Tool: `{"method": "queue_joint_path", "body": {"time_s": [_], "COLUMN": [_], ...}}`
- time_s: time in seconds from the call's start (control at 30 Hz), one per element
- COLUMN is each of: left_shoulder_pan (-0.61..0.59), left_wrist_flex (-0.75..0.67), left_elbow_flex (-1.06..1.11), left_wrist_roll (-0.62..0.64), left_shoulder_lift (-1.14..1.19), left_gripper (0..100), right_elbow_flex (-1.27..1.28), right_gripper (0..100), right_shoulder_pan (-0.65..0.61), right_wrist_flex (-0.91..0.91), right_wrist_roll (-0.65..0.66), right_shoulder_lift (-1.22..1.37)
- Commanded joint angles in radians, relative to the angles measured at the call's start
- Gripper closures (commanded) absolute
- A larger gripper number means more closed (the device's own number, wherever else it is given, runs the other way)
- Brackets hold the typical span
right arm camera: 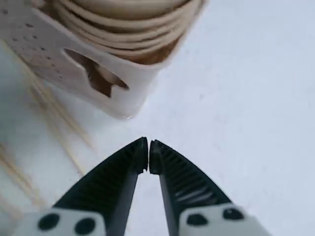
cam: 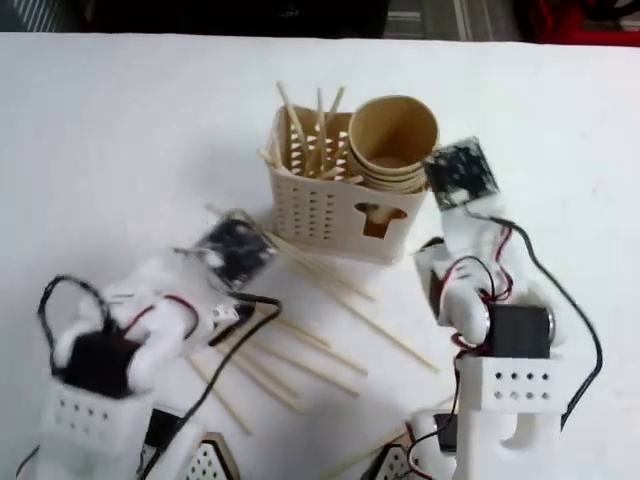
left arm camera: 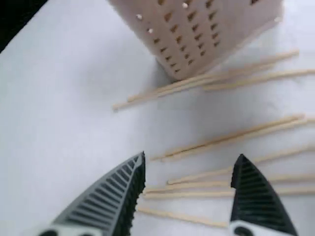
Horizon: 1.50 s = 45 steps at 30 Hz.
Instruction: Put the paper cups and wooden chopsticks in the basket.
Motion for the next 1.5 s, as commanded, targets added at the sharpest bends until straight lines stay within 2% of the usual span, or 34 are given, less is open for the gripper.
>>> {"method": "queue_joint_path", "body": {"time_s": [0.0, 0.17, 0.53, 0.77, 1.13, 1.2, 1.47], "left_shoulder_pan": [0.065, 0.136, 0.272, 0.305, 0.317, 0.320, 0.335], "left_wrist_flex": [0.032, 0.002, -0.198, -0.311, -0.327, -0.325, -0.321], "left_elbow_flex": [-0.066, -0.069, -0.068, -0.071, -0.229, -0.255, -0.261], "left_wrist_roll": [-0.110, -0.183, -0.233, -0.239, -0.199, -0.163, -0.153], "left_shoulder_lift": [0.151, 0.354, 0.679, 0.829, 1.142, 1.165, 1.204], "left_gripper": [71, 71, 70, 70, 71, 74, 81], "right_elbow_flex": [0.195, 0.305, 0.325, 0.325, 0.325, 0.325, 0.325], "right_gripper": [97.8, 97.8, 97.8, 97.8, 97.8, 97.8, 97.8], "right_shoulder_pan": [0.107, 0.186, 0.197, 0.197, 0.222, 0.236, 0.242], "right_wrist_flex": [-0.240, -0.374, -0.378, -0.378, -0.377, -0.377, -0.377], "right_wrist_roll": [-0.083, -0.127, -0.183, -0.183, -0.180, -0.180, -0.181], "right_shoulder_lift": [-0.053, -0.047, -0.050, -0.053, -0.054, -0.054, -0.056]}}
